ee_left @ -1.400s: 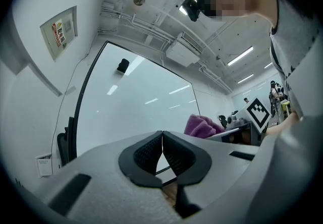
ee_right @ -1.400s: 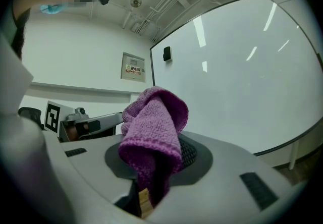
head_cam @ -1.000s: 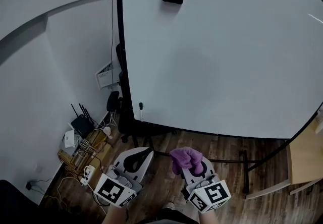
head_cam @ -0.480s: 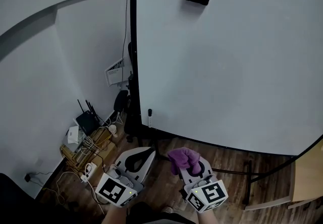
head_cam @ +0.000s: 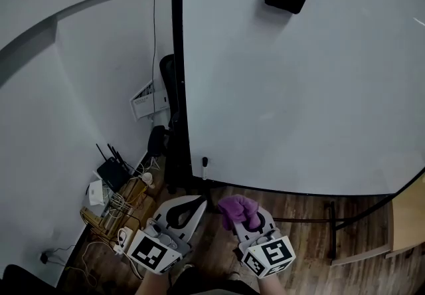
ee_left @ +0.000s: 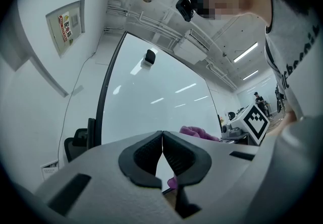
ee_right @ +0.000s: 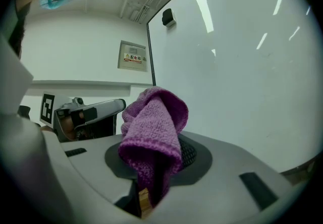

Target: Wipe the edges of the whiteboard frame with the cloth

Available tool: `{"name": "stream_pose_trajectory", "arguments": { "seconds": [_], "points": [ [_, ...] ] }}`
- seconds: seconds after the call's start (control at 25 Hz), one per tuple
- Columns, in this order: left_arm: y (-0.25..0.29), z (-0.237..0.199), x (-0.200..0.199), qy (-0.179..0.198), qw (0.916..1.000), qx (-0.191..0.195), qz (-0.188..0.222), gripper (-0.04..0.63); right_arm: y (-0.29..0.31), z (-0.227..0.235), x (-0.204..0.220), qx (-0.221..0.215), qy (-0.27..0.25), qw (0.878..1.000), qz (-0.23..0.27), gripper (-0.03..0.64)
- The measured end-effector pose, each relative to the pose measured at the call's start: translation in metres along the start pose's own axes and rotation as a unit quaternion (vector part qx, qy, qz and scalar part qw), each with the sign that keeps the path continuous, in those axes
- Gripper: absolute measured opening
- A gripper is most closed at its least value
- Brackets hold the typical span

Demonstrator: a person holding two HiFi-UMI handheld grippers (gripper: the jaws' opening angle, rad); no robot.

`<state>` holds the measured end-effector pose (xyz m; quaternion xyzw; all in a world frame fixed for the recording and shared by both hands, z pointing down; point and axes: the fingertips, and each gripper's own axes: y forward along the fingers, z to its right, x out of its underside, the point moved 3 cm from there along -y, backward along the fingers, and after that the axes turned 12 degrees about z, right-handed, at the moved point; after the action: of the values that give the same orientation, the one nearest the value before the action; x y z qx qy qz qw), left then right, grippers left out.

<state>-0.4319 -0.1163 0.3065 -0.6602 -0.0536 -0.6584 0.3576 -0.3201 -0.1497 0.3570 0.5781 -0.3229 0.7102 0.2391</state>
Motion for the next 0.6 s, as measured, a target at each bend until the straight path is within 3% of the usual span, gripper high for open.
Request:
{"name": "stream_pose_trajectory", "arguments": {
  "seconds": [0.44, 0.6],
  "points": [
    [-0.013, -0.051, 0.019, -0.024, 0.9983, 0.051, -0.013, 0.017, 0.036, -0.014, 0.026, 0.068, 0.003, 0.998, -0.003, 0.092],
    [-0.018, -0.057, 0.032, -0.051, 0.9958, 0.063, -0.042, 0.017, 0.044, -0.015, 0.040, 0.085, 0.005, 0.996, -0.010, 0.092]
  ]
}}
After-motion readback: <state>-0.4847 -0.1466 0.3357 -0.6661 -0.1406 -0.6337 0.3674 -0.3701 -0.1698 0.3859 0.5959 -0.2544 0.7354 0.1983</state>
